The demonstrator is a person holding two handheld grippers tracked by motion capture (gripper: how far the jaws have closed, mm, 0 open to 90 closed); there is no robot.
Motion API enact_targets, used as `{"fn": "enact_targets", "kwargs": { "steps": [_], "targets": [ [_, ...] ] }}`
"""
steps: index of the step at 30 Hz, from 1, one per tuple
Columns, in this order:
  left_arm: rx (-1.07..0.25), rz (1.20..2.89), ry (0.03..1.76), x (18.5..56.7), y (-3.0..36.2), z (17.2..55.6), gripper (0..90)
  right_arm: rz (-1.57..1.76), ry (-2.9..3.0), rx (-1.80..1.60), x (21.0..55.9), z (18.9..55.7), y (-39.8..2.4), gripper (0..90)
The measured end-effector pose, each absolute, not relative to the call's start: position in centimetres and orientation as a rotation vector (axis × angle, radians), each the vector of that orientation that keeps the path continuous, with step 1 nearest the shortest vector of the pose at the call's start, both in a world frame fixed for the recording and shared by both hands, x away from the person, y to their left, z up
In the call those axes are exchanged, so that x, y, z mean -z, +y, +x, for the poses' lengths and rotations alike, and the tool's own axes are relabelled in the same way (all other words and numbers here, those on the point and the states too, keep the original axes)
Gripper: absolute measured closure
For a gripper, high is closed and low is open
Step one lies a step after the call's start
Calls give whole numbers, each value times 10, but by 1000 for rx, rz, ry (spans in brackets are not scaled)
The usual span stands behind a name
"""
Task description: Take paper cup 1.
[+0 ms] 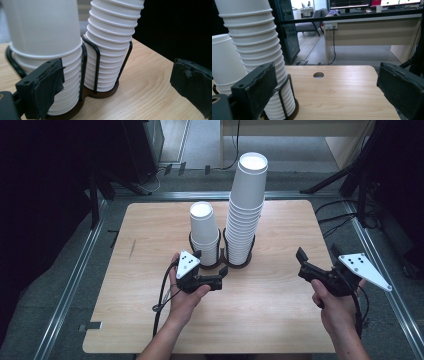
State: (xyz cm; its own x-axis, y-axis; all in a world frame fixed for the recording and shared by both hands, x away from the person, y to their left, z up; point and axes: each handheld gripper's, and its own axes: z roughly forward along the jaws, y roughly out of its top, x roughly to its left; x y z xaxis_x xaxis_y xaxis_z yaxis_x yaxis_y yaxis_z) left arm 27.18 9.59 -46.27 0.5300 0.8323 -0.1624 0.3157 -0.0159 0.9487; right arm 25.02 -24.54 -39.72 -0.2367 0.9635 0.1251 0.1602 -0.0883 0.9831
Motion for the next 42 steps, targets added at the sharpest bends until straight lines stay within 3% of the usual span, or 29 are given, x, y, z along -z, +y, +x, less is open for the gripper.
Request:
{"fn": "enact_targets", "kwargs": {
  "steps": [24,42],
  "targets": [
    [-578,1626,966,446,33,313,0,1182,1604,-1484,346,289,-185,22],
    [-728,1562,1014,439,13,339,0,1132,1670,-1493,330,320,-159,24]
  ]
}}
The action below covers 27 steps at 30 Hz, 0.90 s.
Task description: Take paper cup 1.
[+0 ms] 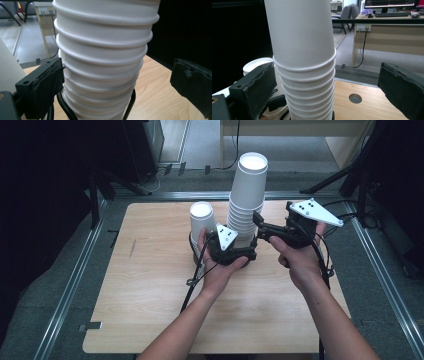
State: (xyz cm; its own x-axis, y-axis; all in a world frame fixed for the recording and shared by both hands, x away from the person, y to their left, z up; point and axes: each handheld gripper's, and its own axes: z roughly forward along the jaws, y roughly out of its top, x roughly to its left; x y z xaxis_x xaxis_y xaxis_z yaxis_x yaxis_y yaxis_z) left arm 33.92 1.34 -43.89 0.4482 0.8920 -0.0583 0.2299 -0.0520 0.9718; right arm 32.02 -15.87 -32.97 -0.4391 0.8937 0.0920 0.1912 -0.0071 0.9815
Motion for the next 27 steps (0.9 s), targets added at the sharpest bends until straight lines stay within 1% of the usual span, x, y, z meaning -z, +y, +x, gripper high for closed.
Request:
{"fn": "enact_targets", "kwargs": {
  "steps": [13,18,27],
  "targets": [
    [-785,1523,1040,436,7,350,0,1147,1661,-1507,318,342,-147,24],
    [-812,1519,1048,433,4,354,0,1119,1670,-1537,314,352,-139,1],
    [-818,1516,1057,433,2,358,0,1123,1691,-1558,312,362,-123,1]
  ]
}}
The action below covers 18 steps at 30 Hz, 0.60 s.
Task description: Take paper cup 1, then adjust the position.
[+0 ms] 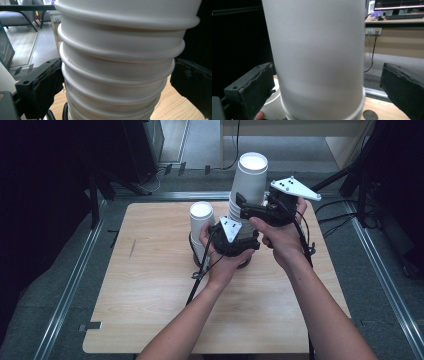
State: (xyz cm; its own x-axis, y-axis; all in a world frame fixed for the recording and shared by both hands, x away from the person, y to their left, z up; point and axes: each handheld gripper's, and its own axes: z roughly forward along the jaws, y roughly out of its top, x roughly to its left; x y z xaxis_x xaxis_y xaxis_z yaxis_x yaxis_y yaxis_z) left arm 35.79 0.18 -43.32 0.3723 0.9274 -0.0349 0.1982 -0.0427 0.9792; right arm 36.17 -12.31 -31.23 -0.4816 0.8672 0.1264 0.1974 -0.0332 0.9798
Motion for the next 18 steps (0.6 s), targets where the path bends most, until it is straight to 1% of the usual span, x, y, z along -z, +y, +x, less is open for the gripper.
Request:
{"fn": "enact_targets", "kwargs": {
  "steps": [5,6,8,10,18],
  "targets": [
    [-825,1515,1054,434,3,358,1,1131,1714,-1574,317,371,-118,18],
    [-825,1515,1054,434,3,358,24,1131,1714,-1574,317,371,-118,18],
    [-830,1506,1053,434,4,358,32,1129,1717,-1571,318,373,-117,19],
    [-832,1510,1048,434,4,357,35,1136,1712,-1591,319,375,-117,60],
    [-833,1508,1053,433,4,357,41,1141,1719,-1588,319,376,-114,71]
  ]
}}
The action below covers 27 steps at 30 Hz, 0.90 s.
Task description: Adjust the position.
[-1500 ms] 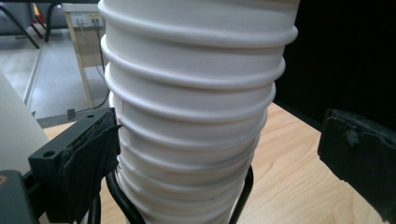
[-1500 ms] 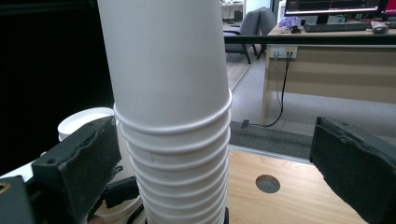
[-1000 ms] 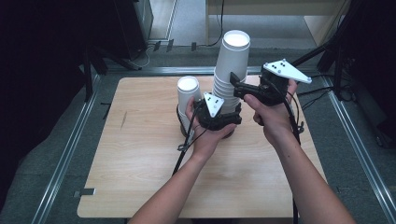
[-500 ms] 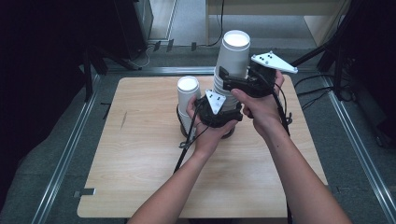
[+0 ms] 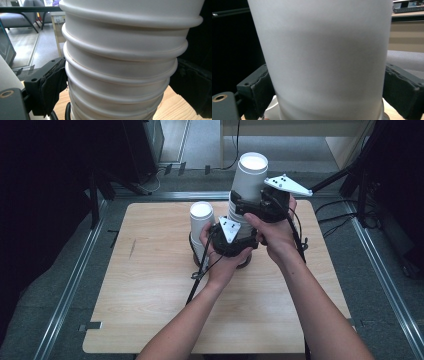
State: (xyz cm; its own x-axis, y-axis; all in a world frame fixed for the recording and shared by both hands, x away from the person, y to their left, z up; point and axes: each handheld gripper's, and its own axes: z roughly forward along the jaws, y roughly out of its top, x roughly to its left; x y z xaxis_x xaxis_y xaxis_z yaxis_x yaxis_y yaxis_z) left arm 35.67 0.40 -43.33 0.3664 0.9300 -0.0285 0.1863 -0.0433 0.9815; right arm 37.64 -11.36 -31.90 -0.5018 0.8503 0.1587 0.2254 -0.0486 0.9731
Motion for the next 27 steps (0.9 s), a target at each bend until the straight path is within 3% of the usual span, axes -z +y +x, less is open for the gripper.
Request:
{"fn": "enact_targets", "kwargs": {
  "steps": [27],
  "targets": [
    [-824,1513,1043,434,7,355,55,1151,1648,-1619,306,378,-108,104]
  ]
}}
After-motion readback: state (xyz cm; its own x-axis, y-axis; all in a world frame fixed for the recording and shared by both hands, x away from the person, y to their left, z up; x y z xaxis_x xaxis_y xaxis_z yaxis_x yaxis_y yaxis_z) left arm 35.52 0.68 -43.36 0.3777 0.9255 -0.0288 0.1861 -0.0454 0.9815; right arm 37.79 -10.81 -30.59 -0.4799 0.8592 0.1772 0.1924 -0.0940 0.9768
